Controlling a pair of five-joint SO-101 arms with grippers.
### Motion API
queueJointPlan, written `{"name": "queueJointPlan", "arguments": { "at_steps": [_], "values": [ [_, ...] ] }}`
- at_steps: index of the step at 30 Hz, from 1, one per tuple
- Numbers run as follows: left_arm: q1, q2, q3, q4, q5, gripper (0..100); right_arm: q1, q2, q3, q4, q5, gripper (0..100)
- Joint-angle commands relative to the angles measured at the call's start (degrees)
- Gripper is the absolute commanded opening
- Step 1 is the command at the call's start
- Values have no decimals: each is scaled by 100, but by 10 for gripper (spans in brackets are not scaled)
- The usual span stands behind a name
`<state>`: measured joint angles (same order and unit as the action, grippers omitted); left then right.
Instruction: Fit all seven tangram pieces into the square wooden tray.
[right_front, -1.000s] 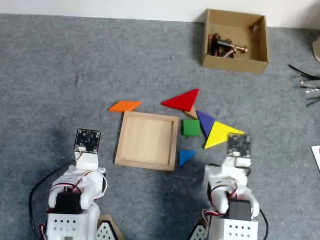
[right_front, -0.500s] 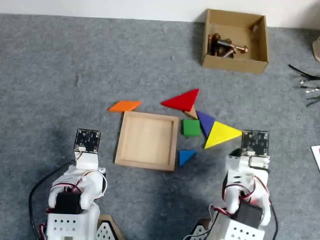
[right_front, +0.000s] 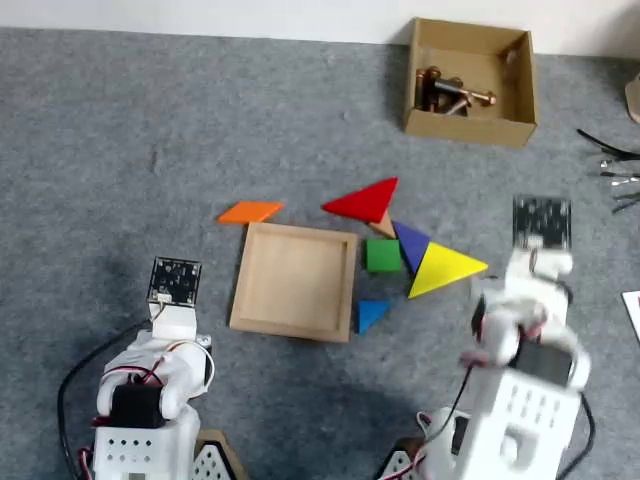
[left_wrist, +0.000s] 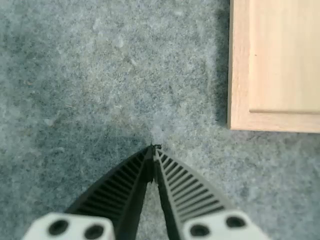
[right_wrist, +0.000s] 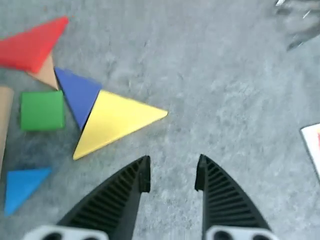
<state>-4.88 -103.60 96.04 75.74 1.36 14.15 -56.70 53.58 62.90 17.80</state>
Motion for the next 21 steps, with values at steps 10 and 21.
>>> {"name": "queueJointPlan", "arguments": {
  "at_steps": [10,21],
  "values": [
    [-75,-92,110,26,35,5,-1490,3029,-1341,57,-352,213],
    [-75,-92,110,26,35,5,-2044,4831,-2633,13,-2084,243]
  ]
}}
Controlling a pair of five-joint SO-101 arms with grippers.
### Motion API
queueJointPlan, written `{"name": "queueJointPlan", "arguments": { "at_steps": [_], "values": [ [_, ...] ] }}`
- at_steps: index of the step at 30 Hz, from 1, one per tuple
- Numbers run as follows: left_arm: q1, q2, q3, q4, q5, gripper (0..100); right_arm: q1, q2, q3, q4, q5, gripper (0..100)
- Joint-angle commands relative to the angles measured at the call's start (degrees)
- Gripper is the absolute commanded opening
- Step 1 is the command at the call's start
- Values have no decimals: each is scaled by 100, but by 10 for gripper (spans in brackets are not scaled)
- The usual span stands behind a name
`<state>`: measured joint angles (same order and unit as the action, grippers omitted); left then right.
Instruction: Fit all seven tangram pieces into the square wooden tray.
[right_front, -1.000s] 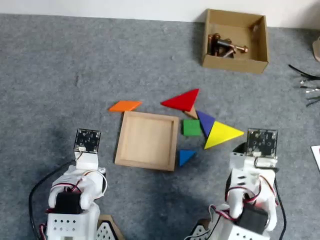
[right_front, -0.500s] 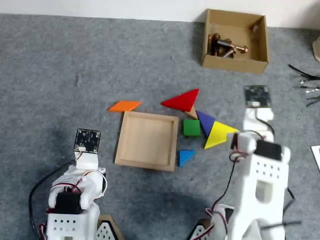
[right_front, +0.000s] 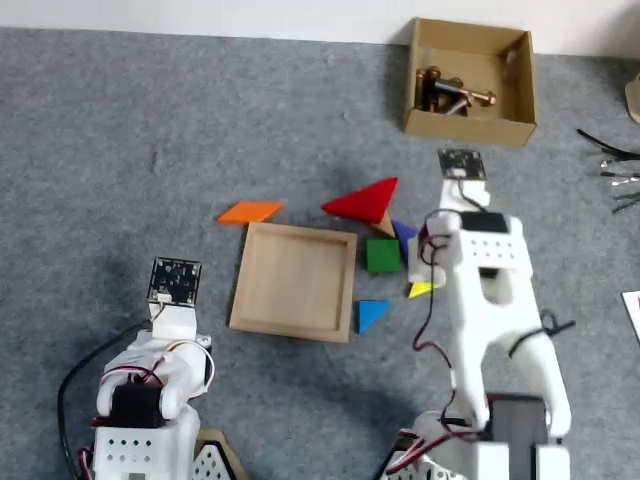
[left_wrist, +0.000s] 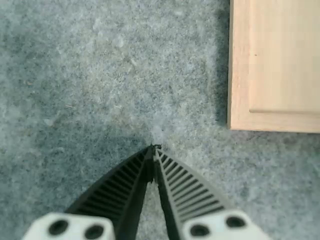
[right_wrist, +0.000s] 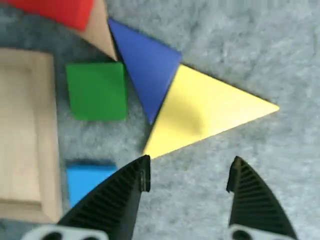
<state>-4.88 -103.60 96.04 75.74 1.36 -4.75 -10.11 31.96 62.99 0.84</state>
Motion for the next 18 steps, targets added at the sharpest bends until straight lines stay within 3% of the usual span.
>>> {"name": "queueJointPlan", "arguments": {
  "at_steps": [1,18],
  "values": [
    [-75,-92,110,26,35,5,-171,321,-505,4,-440,243],
    [-75,-92,110,26,35,5,127,1965,-848,-330,-440,242]
  ]
}}
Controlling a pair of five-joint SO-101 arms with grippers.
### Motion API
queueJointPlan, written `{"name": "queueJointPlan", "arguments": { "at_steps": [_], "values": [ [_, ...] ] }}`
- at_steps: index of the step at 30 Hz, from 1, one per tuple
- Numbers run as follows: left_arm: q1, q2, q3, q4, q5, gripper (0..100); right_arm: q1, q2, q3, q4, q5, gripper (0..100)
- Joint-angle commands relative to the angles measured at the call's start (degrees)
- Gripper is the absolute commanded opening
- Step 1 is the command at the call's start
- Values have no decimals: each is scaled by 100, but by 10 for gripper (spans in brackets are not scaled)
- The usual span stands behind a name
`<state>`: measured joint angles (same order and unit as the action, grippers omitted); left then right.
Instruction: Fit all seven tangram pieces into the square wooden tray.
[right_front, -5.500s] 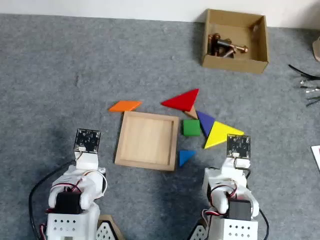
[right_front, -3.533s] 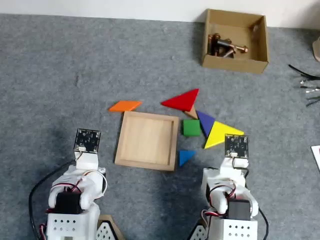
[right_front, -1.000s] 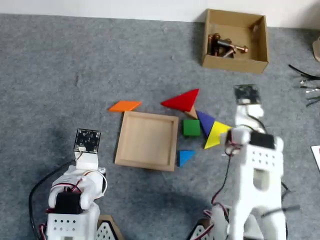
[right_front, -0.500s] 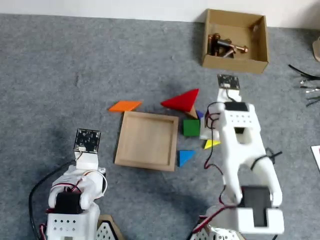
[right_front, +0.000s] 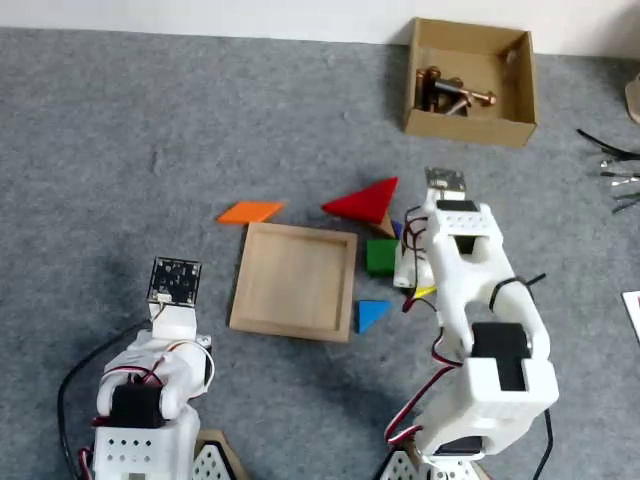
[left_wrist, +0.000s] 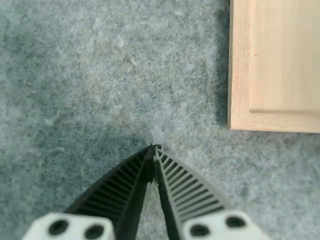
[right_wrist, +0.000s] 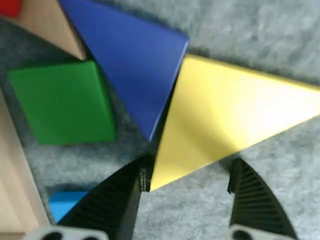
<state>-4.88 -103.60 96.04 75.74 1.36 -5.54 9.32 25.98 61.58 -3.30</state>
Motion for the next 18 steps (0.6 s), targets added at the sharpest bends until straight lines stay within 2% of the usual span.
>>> {"name": "queueJointPlan", "arguments": {
  "at_steps": [1,5,11,18],
  "values": [
    [-75,-92,110,26,35,5,251,13,-251,-180,-26,241],
    [-75,-92,110,26,35,5,409,-119,-233,-180,-26,228],
    [-75,-92,110,26,35,5,690,-347,-233,-180,-26,110],
    [-75,-92,110,26,35,5,1095,-453,-198,356,123,105]
  ]
}}
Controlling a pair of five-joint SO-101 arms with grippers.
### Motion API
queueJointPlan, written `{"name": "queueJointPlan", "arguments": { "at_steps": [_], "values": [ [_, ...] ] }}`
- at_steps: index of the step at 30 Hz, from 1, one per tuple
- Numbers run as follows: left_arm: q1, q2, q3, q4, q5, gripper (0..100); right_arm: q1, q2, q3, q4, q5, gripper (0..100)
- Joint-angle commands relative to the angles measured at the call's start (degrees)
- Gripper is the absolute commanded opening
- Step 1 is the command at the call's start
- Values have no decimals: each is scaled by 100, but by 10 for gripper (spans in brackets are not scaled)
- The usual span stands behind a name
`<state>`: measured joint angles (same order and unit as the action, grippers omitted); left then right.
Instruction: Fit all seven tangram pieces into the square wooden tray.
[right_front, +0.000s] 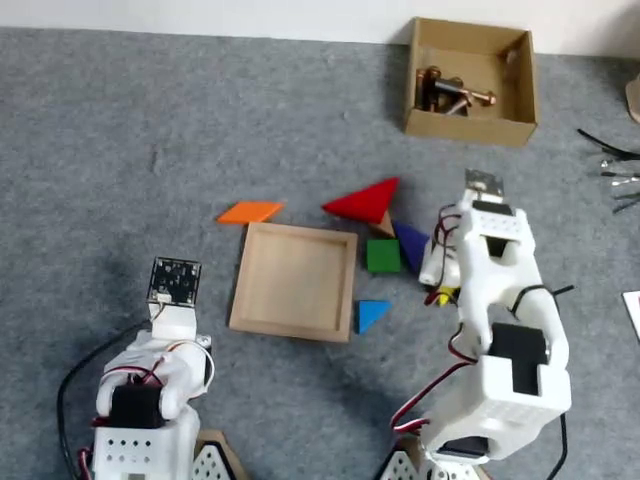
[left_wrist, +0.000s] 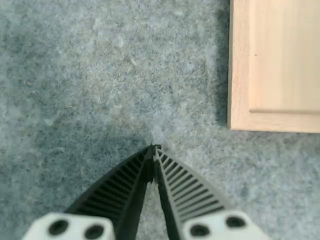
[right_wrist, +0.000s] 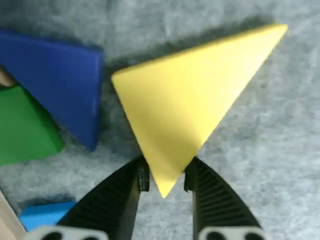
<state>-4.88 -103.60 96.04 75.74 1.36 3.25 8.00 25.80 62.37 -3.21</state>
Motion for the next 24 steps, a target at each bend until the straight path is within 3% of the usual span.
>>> {"name": "queueJointPlan", "arguments": {
  "at_steps": [1,6,17,24],
  "values": [
    [-75,-92,110,26,35,5,251,-321,-180,356,369,104],
    [-75,-92,110,26,35,5,251,-321,-180,532,1037,5],
    [-75,-92,110,26,35,5,259,-418,-180,681,1073,3],
    [-75,-92,110,26,35,5,347,-1851,-189,1165,1336,3]
  ]
}}
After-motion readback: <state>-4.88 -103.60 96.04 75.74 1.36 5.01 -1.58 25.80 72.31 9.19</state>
